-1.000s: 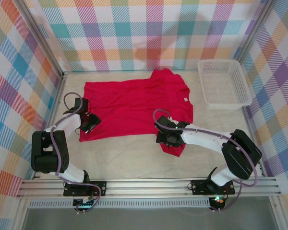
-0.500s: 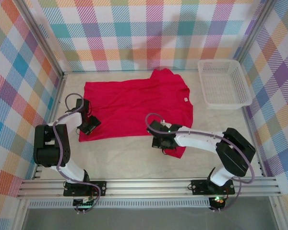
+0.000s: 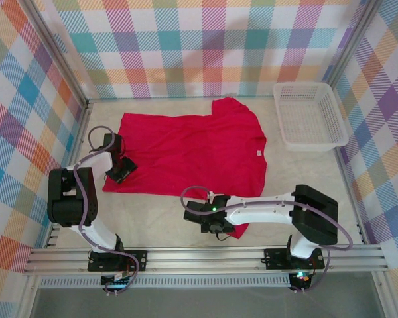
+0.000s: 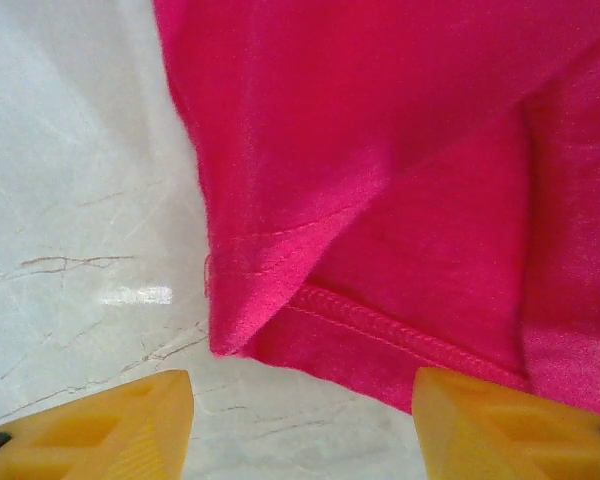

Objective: Fold the inside-out t-shirt

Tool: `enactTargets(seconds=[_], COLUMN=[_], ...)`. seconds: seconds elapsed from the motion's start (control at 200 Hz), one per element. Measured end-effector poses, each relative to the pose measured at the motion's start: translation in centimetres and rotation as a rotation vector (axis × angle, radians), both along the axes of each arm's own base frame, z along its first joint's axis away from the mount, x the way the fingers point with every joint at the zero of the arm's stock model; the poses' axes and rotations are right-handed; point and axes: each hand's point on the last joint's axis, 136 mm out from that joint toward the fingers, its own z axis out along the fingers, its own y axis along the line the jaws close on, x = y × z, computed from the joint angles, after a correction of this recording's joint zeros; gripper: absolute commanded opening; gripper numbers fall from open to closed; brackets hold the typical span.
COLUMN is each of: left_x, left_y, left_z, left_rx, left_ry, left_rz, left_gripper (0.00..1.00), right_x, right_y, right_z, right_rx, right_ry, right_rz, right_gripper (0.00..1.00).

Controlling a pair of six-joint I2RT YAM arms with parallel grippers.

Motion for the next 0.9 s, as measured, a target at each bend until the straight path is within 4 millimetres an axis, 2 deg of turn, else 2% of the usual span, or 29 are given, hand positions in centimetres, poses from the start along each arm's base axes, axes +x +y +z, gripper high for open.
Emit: enactTargets(seconds=[0.12,0.205,0.35,0.475,0.555,0.715,0.825,0.9], left_x=[0.0,0.0,0.0,0.7,1.8,5.3,8.8,11.9], left_y=[0.0,-0.2,-0.3,-0.3,-0.3,-0.1,0.1,0.3], left_z=[0.0,0.0,0.1,0.7,1.5,3.8,4.9,4.8], left_rx=[-0.002,-0.011,-0.019,-0.028,-0.034,-0.035,-0.035,-0.04], left_ry=[0.0,-0.002,-0.003,-0.013,-0.032,-0.085,-0.122,-0.138], left_rz=[0.001,-0.002,-0.005,-0.003,0.001,0.001,0.006,0.004], left_gripper=[0.53,0.53,0.52,0.52,0.52,0.53,0.53,0.53], right_x=[1.7,4.4,8.6,12.4,16.2,26.2,31.9,35.3], right_y=[-0.8,-2.9,-7.7,-9.7,-10.1,-9.9,-9.9,-10.0], right_z=[2.4,3.7,2.6,2.0,1.9,1.8,1.2,0.2], right_rx=[0.074,0.15,0.167,0.174,0.178,0.203,0.204,0.205], right_ry=[-0.029,-0.058,-0.067,-0.057,-0.049,-0.095,-0.114,-0.118], right_rz=[-0.034,-0.107,-0.245,-0.304,-0.337,-0.369,-0.371,-0.372], right_gripper=[0.59,0.54,0.52,0.57,0.58,0.6,0.6,0.6])
